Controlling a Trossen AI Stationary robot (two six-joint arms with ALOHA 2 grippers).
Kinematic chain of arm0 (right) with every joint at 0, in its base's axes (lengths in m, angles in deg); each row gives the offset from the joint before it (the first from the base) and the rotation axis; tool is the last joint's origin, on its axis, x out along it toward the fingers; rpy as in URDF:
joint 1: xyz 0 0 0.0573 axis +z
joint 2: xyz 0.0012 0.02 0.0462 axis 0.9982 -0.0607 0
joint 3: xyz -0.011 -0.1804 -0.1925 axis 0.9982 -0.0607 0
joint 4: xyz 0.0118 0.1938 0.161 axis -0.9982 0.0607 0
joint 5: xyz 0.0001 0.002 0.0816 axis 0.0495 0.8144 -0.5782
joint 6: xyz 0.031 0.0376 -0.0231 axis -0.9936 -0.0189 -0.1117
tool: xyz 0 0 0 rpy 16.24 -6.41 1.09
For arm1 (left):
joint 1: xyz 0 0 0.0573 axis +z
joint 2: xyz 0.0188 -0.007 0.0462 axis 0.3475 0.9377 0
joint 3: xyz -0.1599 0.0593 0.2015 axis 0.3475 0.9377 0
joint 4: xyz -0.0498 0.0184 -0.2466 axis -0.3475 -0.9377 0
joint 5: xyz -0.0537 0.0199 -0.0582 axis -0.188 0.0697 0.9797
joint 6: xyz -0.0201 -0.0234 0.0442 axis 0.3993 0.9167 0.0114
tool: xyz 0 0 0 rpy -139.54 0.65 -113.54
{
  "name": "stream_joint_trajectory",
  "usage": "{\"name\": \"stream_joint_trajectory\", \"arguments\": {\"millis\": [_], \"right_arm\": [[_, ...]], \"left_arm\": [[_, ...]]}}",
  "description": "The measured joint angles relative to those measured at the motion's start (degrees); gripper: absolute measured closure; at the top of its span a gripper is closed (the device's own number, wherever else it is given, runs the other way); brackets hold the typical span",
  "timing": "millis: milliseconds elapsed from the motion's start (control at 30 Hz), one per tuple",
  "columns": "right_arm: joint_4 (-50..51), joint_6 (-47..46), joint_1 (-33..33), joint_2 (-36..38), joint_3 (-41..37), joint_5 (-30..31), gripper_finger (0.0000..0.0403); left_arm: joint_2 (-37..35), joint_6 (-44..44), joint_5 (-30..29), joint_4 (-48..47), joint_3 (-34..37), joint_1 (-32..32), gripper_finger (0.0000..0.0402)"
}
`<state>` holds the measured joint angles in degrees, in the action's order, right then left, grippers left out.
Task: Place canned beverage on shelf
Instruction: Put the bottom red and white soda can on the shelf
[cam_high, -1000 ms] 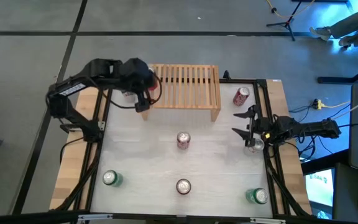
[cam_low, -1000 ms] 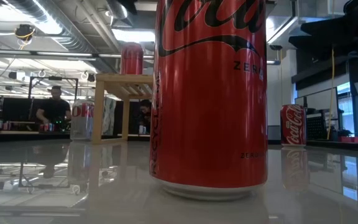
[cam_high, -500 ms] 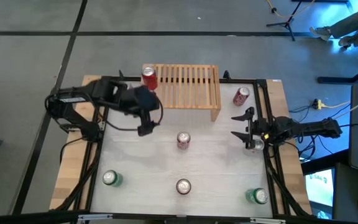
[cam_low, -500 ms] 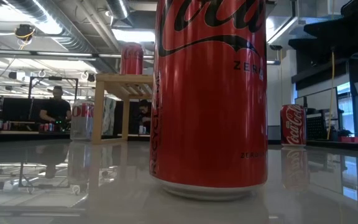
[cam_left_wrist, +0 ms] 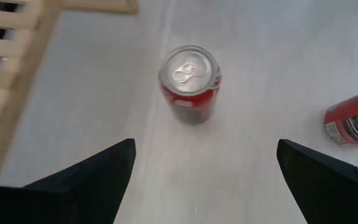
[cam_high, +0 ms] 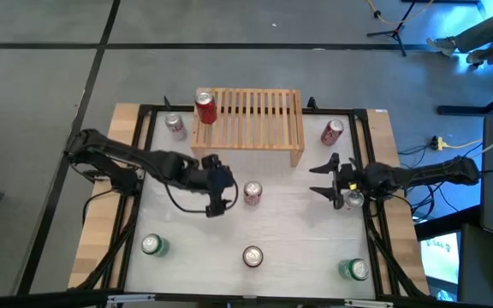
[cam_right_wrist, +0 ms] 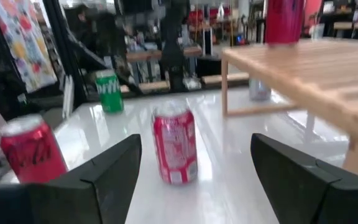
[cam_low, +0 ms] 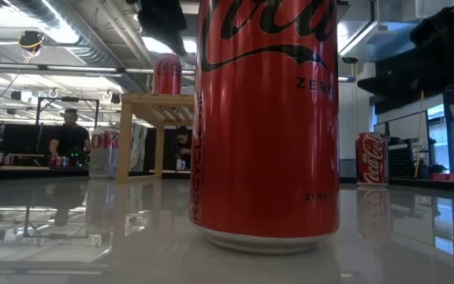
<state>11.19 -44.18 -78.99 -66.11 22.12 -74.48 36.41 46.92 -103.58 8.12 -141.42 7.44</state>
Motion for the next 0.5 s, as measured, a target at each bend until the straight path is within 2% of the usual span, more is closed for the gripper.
{"name": "stream_joint_trajectory", "arguments": {"millis": [167,333,400,500], "right_arm": [[1.2,-1.2,0.0,-2.3,3.6,-1.2,0.0104],[3.7,-1.3,0.0,-9.0,9.6,-1.5,0.0104],[4.2,-1.2,0.0,-12.4,12.0,-1.7,0.0104],[4.0,-1.2,0.0,-17.8,14.8,-1.2,0.0104]], "left_arm": [[0.0,1.9,-6.3,9.6,7.5,-3.6,0.0021],[0.0,6.6,-13.3,16.4,15.1,-6.8,0.0021],[0.0,6.0,-13.6,22.9,19.4,-7.1,0.0021],[0.0,3.7,-10.7,35.4,26.6,-6.4,0.0021]]}}
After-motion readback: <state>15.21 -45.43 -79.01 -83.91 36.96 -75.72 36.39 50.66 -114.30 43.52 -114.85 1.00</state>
